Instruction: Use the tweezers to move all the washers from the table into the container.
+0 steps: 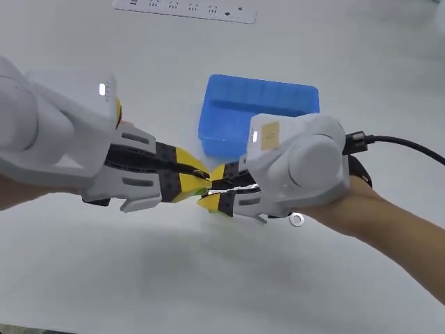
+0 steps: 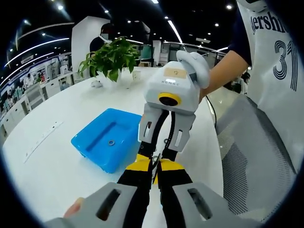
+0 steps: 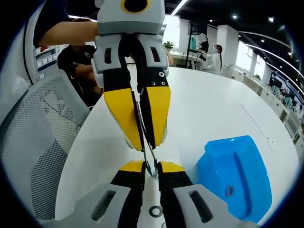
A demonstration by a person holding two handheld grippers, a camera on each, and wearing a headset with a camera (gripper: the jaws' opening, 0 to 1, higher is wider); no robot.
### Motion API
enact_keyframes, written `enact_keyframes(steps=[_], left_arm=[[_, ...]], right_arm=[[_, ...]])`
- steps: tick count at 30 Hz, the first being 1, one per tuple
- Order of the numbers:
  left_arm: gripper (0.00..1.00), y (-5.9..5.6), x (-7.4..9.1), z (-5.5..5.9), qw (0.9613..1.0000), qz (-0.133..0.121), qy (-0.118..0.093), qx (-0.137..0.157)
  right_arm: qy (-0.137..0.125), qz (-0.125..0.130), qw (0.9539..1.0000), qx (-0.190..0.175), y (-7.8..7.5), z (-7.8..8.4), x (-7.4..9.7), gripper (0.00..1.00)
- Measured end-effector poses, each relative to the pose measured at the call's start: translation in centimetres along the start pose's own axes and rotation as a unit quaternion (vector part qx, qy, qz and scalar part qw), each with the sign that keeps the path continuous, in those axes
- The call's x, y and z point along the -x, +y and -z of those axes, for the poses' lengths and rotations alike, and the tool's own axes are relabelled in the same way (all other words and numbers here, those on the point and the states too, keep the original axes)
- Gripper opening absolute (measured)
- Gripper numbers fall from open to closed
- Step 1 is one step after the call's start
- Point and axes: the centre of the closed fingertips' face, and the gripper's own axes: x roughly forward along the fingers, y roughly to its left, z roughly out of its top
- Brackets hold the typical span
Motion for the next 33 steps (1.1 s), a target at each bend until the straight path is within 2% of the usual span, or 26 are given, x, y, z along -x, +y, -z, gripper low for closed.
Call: enact_keyframes(steps=[8, 11, 20, 24, 27, 33], left_arm=[[0.08, 0.0, -0.2, -0.2, 1.0000, 0.002, -0.001, 0.001], [0.08, -0.1, -0.3, -0.2, 1.0000, 0.004, -0.002, 0.000], [0.08, 0.4, -0.3, -0.2, 1.0000, -0.001, -0.001, 0.001], [0.08, 0.4, -0.2, -0.2, 1.0000, 0.001, 0.002, -0.001], [0.08, 0.1, -0.3, -0.2, 1.0000, 0.006, 0.005, 0.000], [0.08, -0.1, 0.2, -1.1, 1.0000, 0.000, 0.001, -0.009]], right_arm=[[0.000, -0.002, 1.0000, -0.005, 0.0, -0.1, 0.0, 0.13], [-0.008, -0.003, 1.0000, -0.003, 0.0, -0.5, 0.1, 0.13], [0.002, -0.007, 1.0000, 0.001, -0.1, -0.6, -0.1, 0.11], [0.000, -0.007, 1.0000, -0.005, -0.1, -0.5, -0.1, 0.10], [0.002, -0.009, 0.9999, 0.005, 0.1, -0.5, 0.0, 0.10], [-0.002, -0.004, 0.9999, 0.012, 0.0, -1.1, 0.8, 0.10]])
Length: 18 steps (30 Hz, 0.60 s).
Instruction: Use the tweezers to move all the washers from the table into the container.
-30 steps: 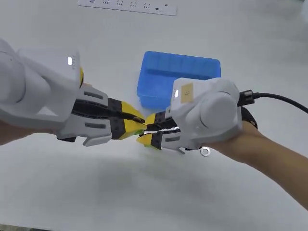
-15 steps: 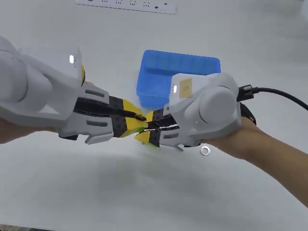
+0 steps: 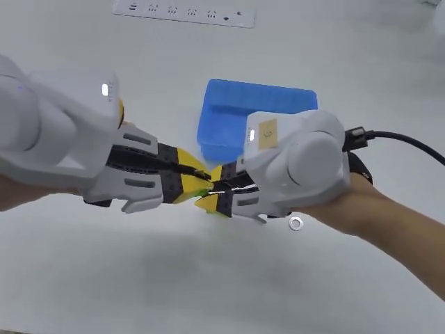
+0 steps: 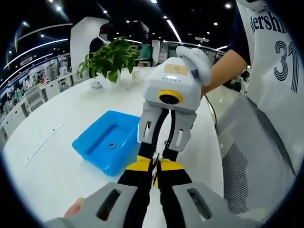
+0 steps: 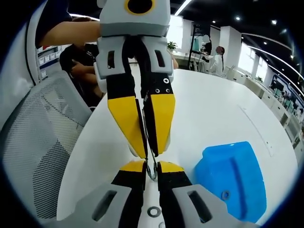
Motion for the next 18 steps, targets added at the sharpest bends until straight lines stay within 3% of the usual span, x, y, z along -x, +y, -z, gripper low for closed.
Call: enact_keyframes(steps=[5, 10, 18], left_arm=[[0.08, -0.3, 0.5, -1.0, 0.9999, 0.001, -0.006, -0.009], [0.08, -0.5, 1.5, -2.2, 0.9998, -0.004, -0.021, 0.001], [0.08, -0.8, 2.6, -4.1, 0.9994, -0.005, -0.023, -0.027]], right_arm=[[-0.003, 0.008, 0.9999, 0.007, 0.0, -0.8, 0.9, 0.10], [-0.011, 0.016, 0.9998, 0.009, 0.3, -2.0, 1.9, 0.10], [-0.011, 0.029, 0.9988, 0.038, 0.0, -3.7, 3.3, 0.10]])
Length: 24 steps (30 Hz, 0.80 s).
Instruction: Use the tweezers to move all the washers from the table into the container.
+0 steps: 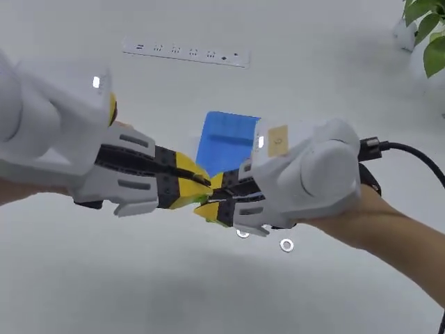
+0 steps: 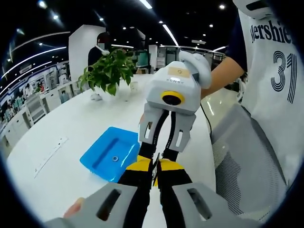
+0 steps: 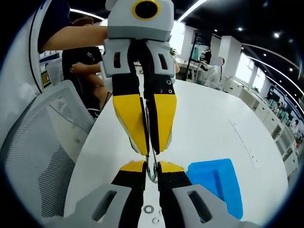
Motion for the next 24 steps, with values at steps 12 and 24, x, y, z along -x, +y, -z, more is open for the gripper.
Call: enact_keyframes(steps=[12, 24], left_arm=[[0.08, 0.8, 0.4, -3.3, 0.9989, 0.001, 0.004, -0.047], [0.08, 2.8, -2.1, -5.1, 0.9971, 0.009, -0.002, -0.075]], right_arm=[[-0.019, 0.043, 0.9989, 0.008, -2.1, -1.9, 2.3, 0.10], [-0.018, 0.079, 0.9967, 0.002, -5.3, -0.3, 4.5, 0.10]])
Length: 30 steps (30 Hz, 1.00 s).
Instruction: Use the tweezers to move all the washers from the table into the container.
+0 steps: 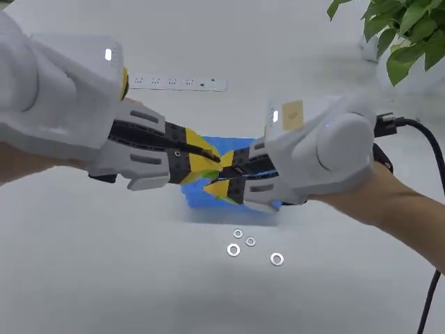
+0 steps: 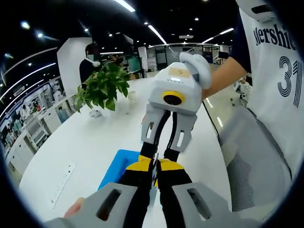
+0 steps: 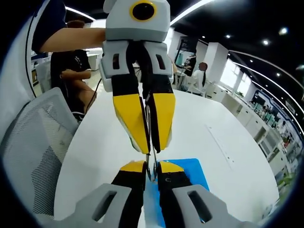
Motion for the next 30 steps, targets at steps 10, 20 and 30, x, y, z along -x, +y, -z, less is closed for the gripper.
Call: enact_keyframes(steps=[10, 20, 30], left_arm=[[0.08, 3.9, -1.2, 0.7, 1.0000, -0.008, -0.002, 0.001], [0.08, 5.6, -3.6, 3.9, 0.9996, -0.008, 0.006, 0.027], [0.08, 6.6, -5.9, 7.0, 0.9981, 0.005, 0.013, 0.060]], right_arm=[[0.004, 0.017, 0.9998, 0.005, -4.0, 1.0, -1.1, 0.10], [0.024, 0.003, 0.9997, -0.007, -4.9, 4.2, -3.4, 0.10], [0.038, -0.015, 0.9986, -0.033, -5.2, 7.5, -5.4, 0.10]])
